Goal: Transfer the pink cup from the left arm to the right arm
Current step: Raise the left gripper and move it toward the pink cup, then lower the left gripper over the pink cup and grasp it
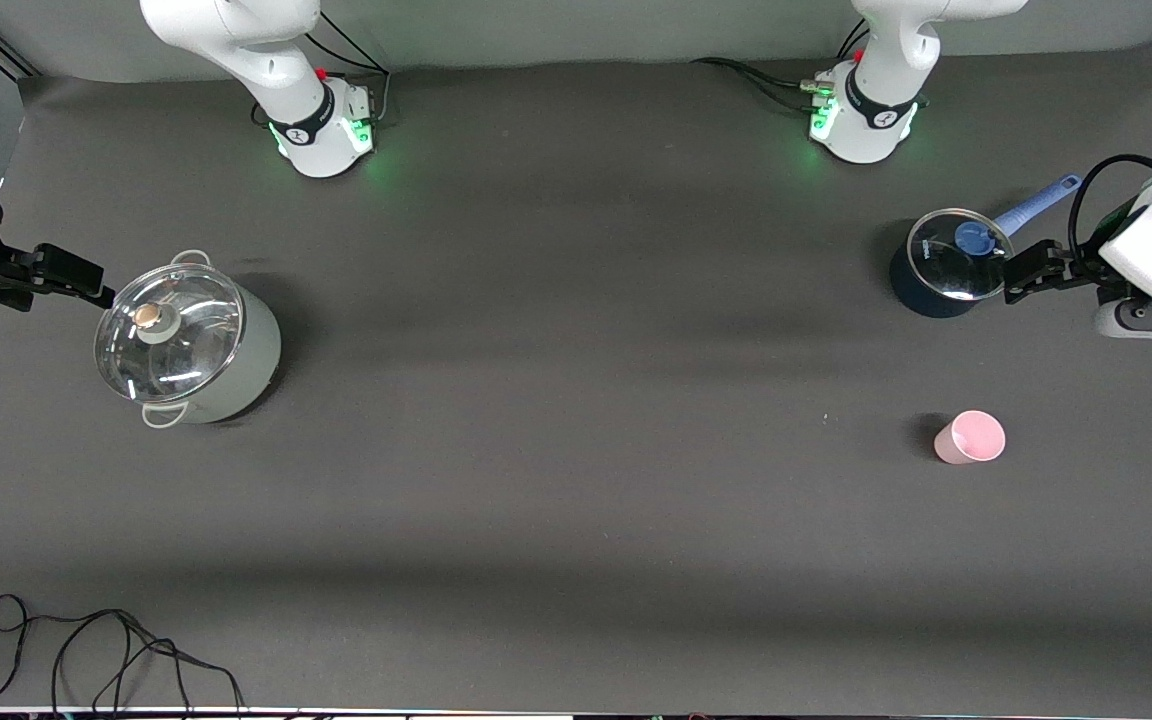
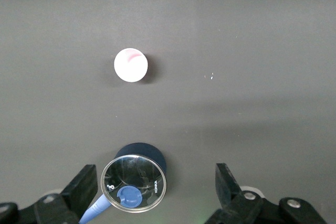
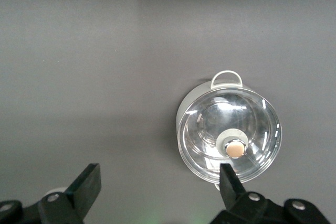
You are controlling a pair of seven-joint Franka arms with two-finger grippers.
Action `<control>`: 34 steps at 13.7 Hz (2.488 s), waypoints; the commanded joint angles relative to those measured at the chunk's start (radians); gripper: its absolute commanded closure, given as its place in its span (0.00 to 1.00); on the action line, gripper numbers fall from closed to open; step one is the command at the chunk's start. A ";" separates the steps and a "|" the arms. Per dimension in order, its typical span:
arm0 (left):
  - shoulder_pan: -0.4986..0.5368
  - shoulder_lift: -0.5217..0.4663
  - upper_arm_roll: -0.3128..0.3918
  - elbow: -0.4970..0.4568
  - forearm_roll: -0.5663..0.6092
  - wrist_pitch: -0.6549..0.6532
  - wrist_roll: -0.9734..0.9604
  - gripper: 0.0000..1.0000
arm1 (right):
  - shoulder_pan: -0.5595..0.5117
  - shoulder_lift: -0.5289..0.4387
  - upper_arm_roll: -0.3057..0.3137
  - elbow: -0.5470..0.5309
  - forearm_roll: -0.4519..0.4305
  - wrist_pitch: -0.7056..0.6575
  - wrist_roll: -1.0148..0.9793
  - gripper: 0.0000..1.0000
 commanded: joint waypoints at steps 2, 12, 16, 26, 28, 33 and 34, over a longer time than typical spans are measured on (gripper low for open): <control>0.002 -0.004 0.004 -0.005 0.003 -0.005 0.012 0.00 | 0.003 -0.006 -0.006 -0.005 0.000 -0.001 -0.022 0.00; 0.010 -0.001 0.005 0.004 0.003 -0.011 0.088 0.00 | 0.000 -0.011 -0.007 0.002 0.000 -0.001 -0.030 0.00; 0.055 0.016 0.004 0.042 -0.013 -0.056 0.283 0.01 | 0.000 -0.012 -0.007 0.000 0.000 -0.001 -0.030 0.00; 0.293 0.043 0.004 0.087 -0.202 -0.039 1.141 0.02 | -0.002 -0.011 -0.007 0.002 0.001 -0.001 -0.050 0.00; 0.392 0.101 0.004 0.104 -0.334 -0.054 1.370 0.03 | -0.002 -0.009 -0.007 0.002 0.001 -0.001 -0.048 0.00; 0.608 0.311 0.000 0.177 -0.621 -0.144 1.781 0.05 | 0.000 0.000 -0.007 0.011 0.003 -0.001 -0.041 0.00; 0.640 0.367 0.000 0.192 -0.670 -0.189 1.840 0.05 | 0.000 0.000 -0.007 0.011 0.003 -0.001 -0.041 0.00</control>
